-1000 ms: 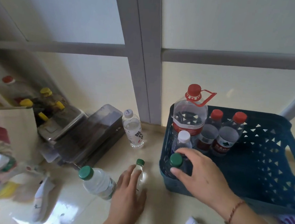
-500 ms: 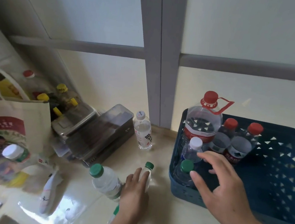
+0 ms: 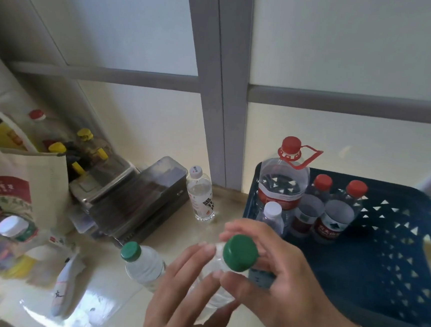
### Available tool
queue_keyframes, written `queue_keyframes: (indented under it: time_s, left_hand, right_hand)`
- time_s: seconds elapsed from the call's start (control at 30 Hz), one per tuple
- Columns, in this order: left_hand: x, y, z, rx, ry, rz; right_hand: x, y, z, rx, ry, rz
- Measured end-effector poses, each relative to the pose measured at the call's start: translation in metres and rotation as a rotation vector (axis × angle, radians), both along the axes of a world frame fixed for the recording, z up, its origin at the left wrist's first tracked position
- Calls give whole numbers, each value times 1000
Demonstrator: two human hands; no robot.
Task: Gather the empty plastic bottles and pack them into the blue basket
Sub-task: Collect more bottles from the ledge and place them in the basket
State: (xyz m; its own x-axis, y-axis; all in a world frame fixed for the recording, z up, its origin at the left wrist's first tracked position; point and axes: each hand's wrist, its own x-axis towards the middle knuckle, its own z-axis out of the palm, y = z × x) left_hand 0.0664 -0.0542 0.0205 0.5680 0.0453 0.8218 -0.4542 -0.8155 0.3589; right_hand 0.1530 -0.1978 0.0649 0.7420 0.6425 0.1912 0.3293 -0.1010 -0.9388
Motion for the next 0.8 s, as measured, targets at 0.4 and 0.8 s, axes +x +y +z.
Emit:
queue_keyframes:
  time_s: [0.4, 0.8]
  left_hand:
    - [93, -46, 60, -224, 417, -448]
    - [129, -59, 40, -81, 753, -588]
  right_hand:
    - [32, -74, 56, 358, -216, -366]
    - [44, -104, 25, 193, -222, -633]
